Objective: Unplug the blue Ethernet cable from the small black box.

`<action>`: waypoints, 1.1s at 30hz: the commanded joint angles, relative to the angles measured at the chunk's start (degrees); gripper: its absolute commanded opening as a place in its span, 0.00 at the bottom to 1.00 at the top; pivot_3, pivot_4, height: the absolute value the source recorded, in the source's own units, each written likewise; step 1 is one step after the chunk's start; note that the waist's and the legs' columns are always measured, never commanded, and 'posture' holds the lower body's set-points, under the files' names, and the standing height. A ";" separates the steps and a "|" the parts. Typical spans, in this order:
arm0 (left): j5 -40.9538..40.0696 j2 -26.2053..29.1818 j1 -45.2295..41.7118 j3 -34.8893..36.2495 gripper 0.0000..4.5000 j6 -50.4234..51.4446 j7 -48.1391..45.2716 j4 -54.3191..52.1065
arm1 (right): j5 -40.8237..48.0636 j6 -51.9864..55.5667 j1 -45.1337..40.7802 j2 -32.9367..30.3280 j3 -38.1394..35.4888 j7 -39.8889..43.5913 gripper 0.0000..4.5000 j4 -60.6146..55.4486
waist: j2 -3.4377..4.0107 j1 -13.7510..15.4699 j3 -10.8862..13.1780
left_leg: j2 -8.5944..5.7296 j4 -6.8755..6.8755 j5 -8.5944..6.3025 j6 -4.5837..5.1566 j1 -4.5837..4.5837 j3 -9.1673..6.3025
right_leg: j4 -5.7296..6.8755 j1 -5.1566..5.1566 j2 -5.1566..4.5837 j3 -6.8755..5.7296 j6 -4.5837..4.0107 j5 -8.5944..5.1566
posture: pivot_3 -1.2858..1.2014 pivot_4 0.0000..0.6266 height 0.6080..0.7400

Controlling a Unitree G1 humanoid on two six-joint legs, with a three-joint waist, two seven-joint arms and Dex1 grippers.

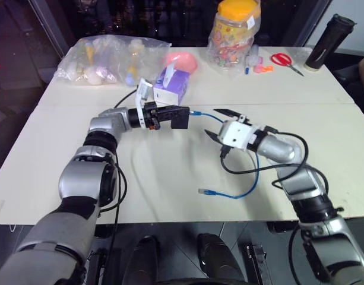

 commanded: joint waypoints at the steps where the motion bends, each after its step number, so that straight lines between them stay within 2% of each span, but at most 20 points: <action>1: -3.34 -0.67 -0.57 3.08 0.11 2.41 0.15 -3.00 | 15.55 15.49 1.30 7.55 -7.28 -3.51 0.72 -11.85 | 0.00 -0.17 0.00 | 0.01 0.01 0.00 0.00 0.01 0.00 | 0.03 -0.01 0.01 0.00 0.00 0.00 | 0.52 0.24 0.99; 6: -9.77 -1.94 -1.13 8.36 0.11 12.54 -1.02 -4.23 | 41.37 36.32 4.77 18.91 -12.48 -5.85 0.72 -20.28 | -0.01 -0.08 -0.01 | 0.03 0.01 0.00 0.00 0.06 -0.10 | 0.14 0.03 0.02 -0.05 -0.02 0.01 | 0.52 0.24 0.99; 10: -13.17 -2.35 0.30 9.70 0.11 19.95 -2.02 -8.32 | 52.42 39.97 3.84 25.74 -15.99 -10.43 0.72 -18.78 | 0.00 -0.08 -0.01 | 0.03 0.02 0.00 0.00 0.06 -0.11 | 0.13 0.05 0.00 -0.07 -0.02 0.01 | 0.52 0.24 0.99; 17: -16.19 -3.17 6.67 6.58 0.11 29.23 -1.77 -21.41 | 54.43 35.69 1.81 28.75 -15.92 -13.39 0.72 -14.46 | 0.01 -0.06 -0.02 | 0.04 -0.02 0.00 0.00 0.07 -0.10 | 0.12 0.03 0.00 -0.08 -0.02 0.01 | 0.52 0.24 0.99; 28: -17.69 -2.53 9.42 5.40 0.11 31.76 -0.28 -26.56 | 56.87 33.51 0.68 28.89 -14.43 -13.42 0.72 -11.98 | 0.01 -0.13 -0.02 | 0.04 -0.02 0.00 0.00 0.07 -0.09 | 0.10 0.02 0.00 -0.07 -0.02 0.01 | 0.52 0.24 0.99; 31: -17.76 -2.42 9.69 4.84 0.11 31.72 -0.28 -26.94 | 57.76 33.12 0.42 28.98 -14.38 -13.22 0.54 -11.51 | 0.01 -0.11 -0.02 | 0.04 -0.03 0.00 0.00 0.06 -0.09 | 0.10 0.02 0.00 -0.07 -0.02 0.01 | 0.52 0.24 0.99; 33: -17.91 -2.34 9.69 4.68 0.11 31.69 -0.22 -26.94 | 58.13 32.80 0.26 29.05 -14.21 -13.20 0.35 -11.25 | 0.01 -0.11 -0.02 | 0.04 -0.03 0.00 0.00 0.06 -0.09 | 0.09 0.01 0.00 -0.07 -0.02 0.01 | 0.52 0.24 0.99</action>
